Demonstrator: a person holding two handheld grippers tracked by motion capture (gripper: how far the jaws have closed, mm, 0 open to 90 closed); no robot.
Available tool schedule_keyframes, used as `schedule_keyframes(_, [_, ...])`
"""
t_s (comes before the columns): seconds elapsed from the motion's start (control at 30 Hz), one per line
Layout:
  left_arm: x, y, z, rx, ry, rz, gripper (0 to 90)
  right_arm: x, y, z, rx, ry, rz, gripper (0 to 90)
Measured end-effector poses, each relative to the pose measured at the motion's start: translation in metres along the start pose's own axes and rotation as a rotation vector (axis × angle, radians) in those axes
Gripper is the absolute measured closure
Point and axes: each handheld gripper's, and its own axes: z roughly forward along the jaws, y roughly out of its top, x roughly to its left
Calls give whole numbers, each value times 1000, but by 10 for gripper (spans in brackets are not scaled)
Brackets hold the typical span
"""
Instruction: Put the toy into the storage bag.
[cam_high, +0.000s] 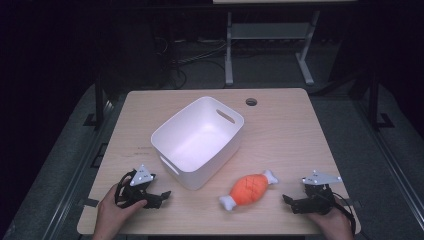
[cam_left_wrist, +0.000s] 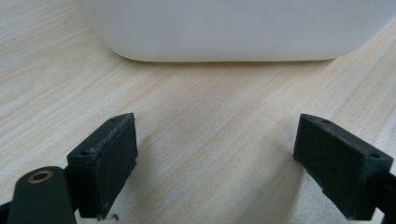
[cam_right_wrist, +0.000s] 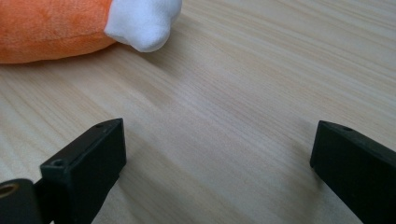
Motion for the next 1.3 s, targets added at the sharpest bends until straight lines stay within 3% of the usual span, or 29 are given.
schedule_keyframes(0.07, [0,0,0,0,0,0,126,0,0,0,5,-3,1,38])
schedule_keyframes(0.1, [0,0,0,0,0,0,127,1,2,-2,11,-4,0,96])
schedule_keyframes(0.13, [0,0,0,0,0,0,126,1,2,-2,11,-4,0,96])
schedule_keyframes(0.17, [0,0,0,0,0,-1,127,1,3,-4,10,6,-9,188])
schedule_keyframes(0.27, [0,0,0,0,0,0,126,1,3,-6,12,8,-11,251])
schedule_keyframes(0.43, [0,0,0,0,1,0,127,4,7,-15,-1,59,-27,567])
schedule_keyframes(0.47, [0,0,0,0,1,0,127,4,7,-15,-1,59,-27,567])
schedule_keyframes(0.53, [0,0,0,-1,0,-1,127,8,9,-16,-3,99,-40,780])
schedule_keyframes(0.57, [0,0,0,0,0,-1,127,9,10,-15,0,111,-44,829])
schedule_keyframes(0.67, [0,0,0,-1,0,-1,127,10,12,-14,10,136,-51,895])
schedule_keyframes(0.9, [0,0,0,0,1,-1,127,13,23,-11,-24,191,-73,896])
schedule_keyframes(1.3, [0,0,0,0,1,0,127,17,38,5,-12,219,-107,896])
